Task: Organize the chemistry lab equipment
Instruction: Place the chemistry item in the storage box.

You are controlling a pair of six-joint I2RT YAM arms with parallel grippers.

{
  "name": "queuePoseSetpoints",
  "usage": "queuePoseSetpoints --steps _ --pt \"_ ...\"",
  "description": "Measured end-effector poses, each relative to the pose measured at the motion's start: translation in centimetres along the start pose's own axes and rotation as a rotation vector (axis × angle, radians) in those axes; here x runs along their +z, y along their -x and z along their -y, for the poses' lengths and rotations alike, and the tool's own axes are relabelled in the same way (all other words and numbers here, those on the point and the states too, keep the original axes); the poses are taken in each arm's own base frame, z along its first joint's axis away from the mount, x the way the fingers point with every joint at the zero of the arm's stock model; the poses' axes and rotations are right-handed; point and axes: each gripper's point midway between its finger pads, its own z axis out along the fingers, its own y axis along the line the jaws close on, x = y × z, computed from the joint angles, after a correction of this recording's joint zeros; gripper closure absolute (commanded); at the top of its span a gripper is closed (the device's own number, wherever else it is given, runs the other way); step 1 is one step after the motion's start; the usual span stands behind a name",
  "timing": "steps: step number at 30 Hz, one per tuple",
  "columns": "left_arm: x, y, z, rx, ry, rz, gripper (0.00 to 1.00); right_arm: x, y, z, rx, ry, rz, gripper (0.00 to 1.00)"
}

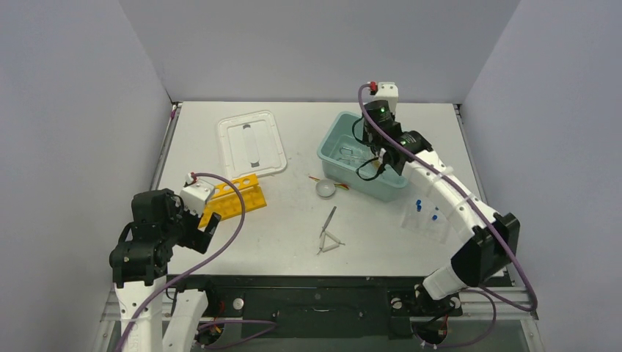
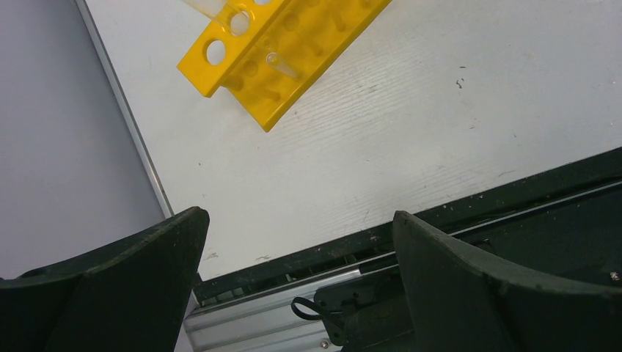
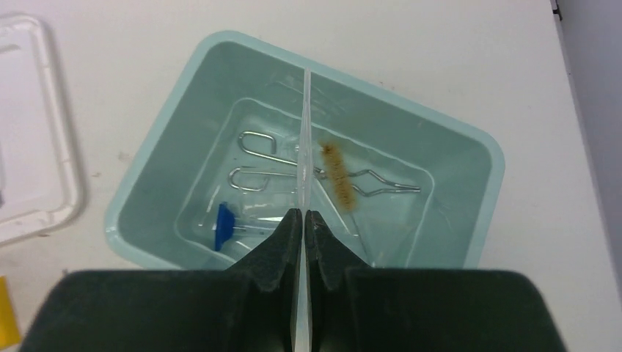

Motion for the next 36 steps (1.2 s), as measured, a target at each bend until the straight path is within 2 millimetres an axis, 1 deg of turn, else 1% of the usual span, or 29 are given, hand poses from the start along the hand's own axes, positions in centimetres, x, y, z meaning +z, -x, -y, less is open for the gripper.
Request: queuePoseSetpoints --steps 2,4,6,7,8,9,10,11,13,17,20,22,25,27,28,30,32,35,36 --pt "0.0 0.0 0.0 0.0 -0.001 -0.001 0.04 2.0 -0.8 0.2 -0.075 -0.03 -0.04 1.0" --pt "0.0 -0.1 0.1 0.0 -0.002 -0.003 0.04 3.7 -2.2 0.5 -0.146 -0.058 -0.091 1.0" --pt "-0.1 -0.1 0.1 0.001 -0.002 -0.004 0.03 5.1 -3.9 0.8 -0.215 -0.083 -0.143 0.92" --pt "-0.1 -0.1 0.1 0.001 -0.002 -0.005 0.03 5.5 -4.6 1.0 -0.241 -0.094 -0.164 0.83" --pt "-0.1 -0.2 0.1 0.003 -0.003 -0.006 0.03 6.0 -5.4 1.3 -0.278 -0.108 -0.188 0.8" --pt "-0.1 -0.2 0.1 0.004 -0.004 -0.007 0.03 6.3 -5.8 1.4 -0.293 -0.116 -0.202 0.74" --pt "-0.1 -0.2 0.1 0.007 -0.004 -0.008 0.03 6.5 -6.3 1.6 -0.314 -0.125 -0.216 0.72" --pt "-0.1 -0.2 0.1 0.007 -0.005 -0.009 0.03 6.6 -6.6 1.8 -0.327 -0.133 -0.224 0.67" --pt "-0.1 -0.2 0.1 0.009 -0.005 -0.009 0.03 6.7 -6.8 2.3 -0.337 -0.152 -0.232 0.6" --pt "-0.1 -0.2 0.1 0.008 -0.005 -0.01 0.03 6.4 -6.4 2.5 -0.322 -0.163 -0.219 0.51" --pt "0.0 -0.2 0.1 0.008 -0.006 -0.011 0.03 5.4 -5.3 2.3 -0.288 -0.15 -0.184 0.45" --pt "-0.1 -0.2 0.1 0.008 -0.005 -0.009 0.03 4.1 -4.1 2.1 -0.259 -0.131 -0.142 0.44" --pt "-0.1 -0.1 0.0 0.009 -0.004 -0.009 0.03 2.5 -2.9 1.1 -0.216 -0.078 -0.093 0.46" --pt "-0.1 -0.1 0.0 0.009 -0.004 -0.008 0.03 2.1 -2.7 0.2 -0.188 -0.038 -0.079 0.47" --pt "-0.1 -0.1 0.0 0.009 -0.004 -0.009 0.03 2.1 -3.0 -0.4 -0.177 -0.017 -0.081 0.46" --pt "-0.1 -0.1 0.0 0.009 -0.004 -0.009 0.03 2.3 -4.6 -1.6 -0.17 0.025 -0.105 0.46" --pt "-0.1 -0.2 0.0 0.009 -0.003 -0.008 0.03 2.1 -7.1 -2.6 -0.182 0.053 -0.145 0.45" --pt "-0.2 -0.2 0.0 0.011 0.0 -0.006 0.04 0.8 -11.2 -5.4 -0.218 0.126 -0.207 0.45" --pt "-0.2 -0.2 0.0 0.014 0.001 -0.005 0.04 -0.1 -12.8 -6.8 -0.224 0.161 -0.228 0.45"
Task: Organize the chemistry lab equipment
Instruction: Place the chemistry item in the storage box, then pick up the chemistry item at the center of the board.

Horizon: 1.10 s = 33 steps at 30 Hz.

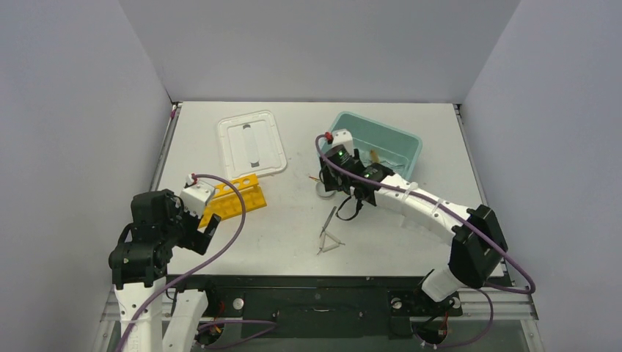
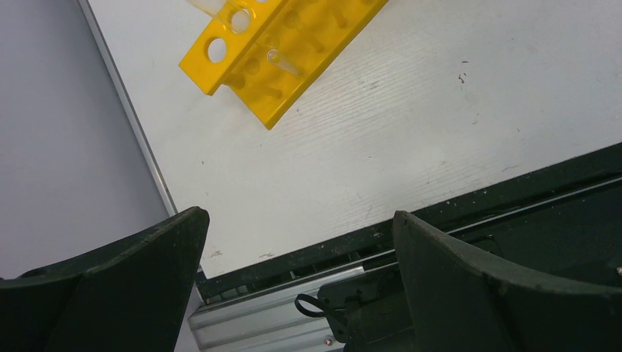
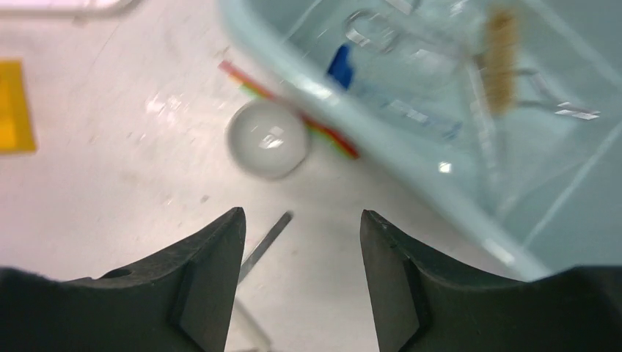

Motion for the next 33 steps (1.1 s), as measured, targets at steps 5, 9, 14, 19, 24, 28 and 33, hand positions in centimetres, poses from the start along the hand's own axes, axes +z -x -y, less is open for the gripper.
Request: queuePoseSetpoints --steps 5,9,14,19,24,28,33 --pt "0.0 0.0 0.0 0.004 0.001 0.003 0.04 -0.7 -6.6 -4.6 0.027 0.101 -0.089 0.46" --pt "0.0 0.0 0.0 0.004 0.0 0.001 0.03 0.0 -11.5 -4.6 0.114 0.087 -0.168 0.47" --pt "0.0 0.0 0.0 0.004 0.0 0.001 0.03 0.4 -13.9 -4.7 0.211 0.081 -0.21 0.49" --pt "0.0 0.0 0.0 0.004 0.0 0.001 0.03 1.0 -13.1 -6.2 0.307 0.116 -0.188 0.49" --pt "0.0 0.0 0.0 0.005 0.0 0.001 0.03 2.1 -14.0 -7.2 0.364 0.122 -0.216 0.5" --pt "0.0 0.0 0.0 0.009 0.0 0.001 0.04 2.7 -15.0 -7.2 0.386 0.096 -0.24 0.5" --pt "0.1 -0.2 0.1 0.012 0.0 0.002 0.03 2.7 -15.4 -6.6 0.392 0.05 -0.239 0.52"
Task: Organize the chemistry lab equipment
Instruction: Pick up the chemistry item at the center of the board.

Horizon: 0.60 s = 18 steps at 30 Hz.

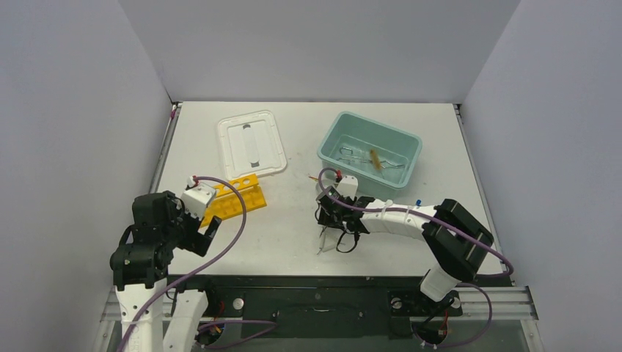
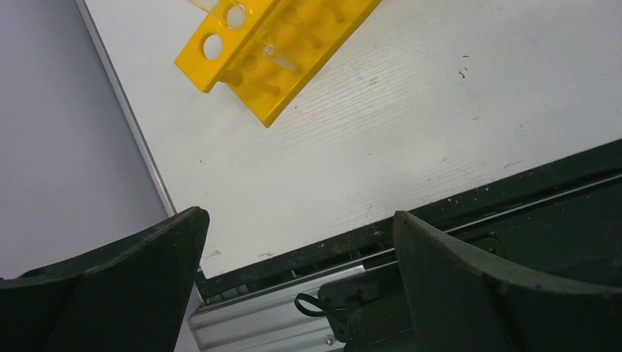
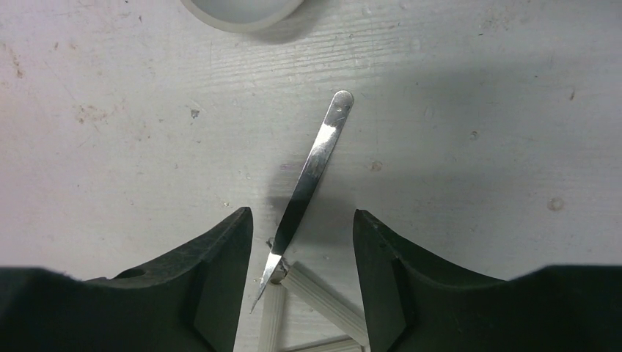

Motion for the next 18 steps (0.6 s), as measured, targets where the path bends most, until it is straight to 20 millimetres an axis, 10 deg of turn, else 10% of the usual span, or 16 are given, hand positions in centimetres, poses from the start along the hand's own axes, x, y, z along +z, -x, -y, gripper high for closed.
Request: queuePoseSetpoints --steps 18 --pt "0.1 -0.5 0.2 0.02 -0.005 -0.011 0.03 1.7 0.2 -1.6 0.058 -0.006 0.021 1.0"
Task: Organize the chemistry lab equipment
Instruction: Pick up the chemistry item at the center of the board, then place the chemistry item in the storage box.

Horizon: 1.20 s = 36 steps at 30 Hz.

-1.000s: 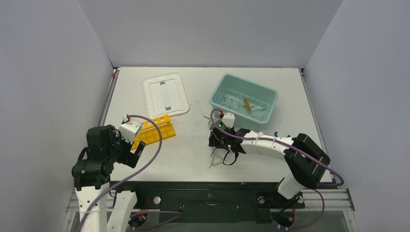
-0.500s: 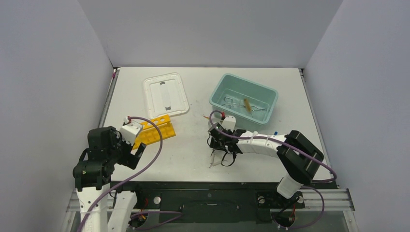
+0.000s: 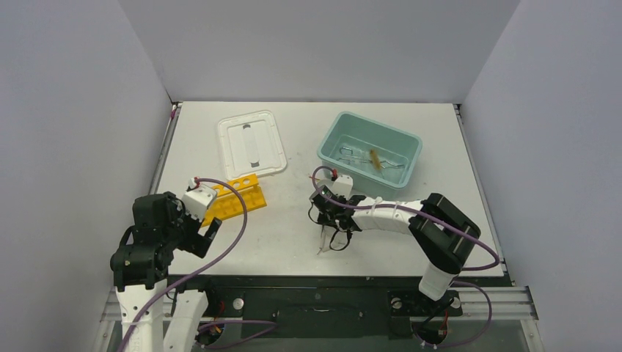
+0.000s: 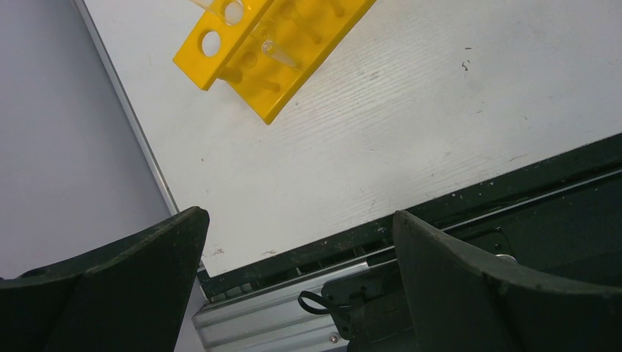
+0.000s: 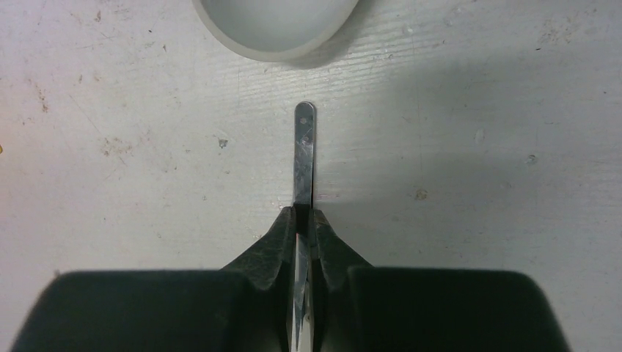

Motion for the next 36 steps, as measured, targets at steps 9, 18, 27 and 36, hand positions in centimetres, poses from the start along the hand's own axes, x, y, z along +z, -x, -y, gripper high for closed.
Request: queuePoseSetpoints --steps 9,18,27,36 --pt "0.0 -0.1 -0.1 0.004 0.004 -0.003 0.03 -0.6 1.3 -1.7 -0.02 0.032 0.011 1.0" --pt "-0.2 -0.3 -0.3 0.013 0.02 -0.01 0.03 -3.8 7.7 -5.2 -0.055 0.127 0.098 1.0" --pt "-0.2 -0.4 -0.3 0.014 0.022 -0.016 0.03 -10.7 21.4 -2.9 0.061 0.179 0.324 1.0" --pt "-0.2 -0.4 -0.4 0.014 0.023 -0.018 0.03 -8.9 28.2 7.4 0.223 -0.015 0.403 1.0"
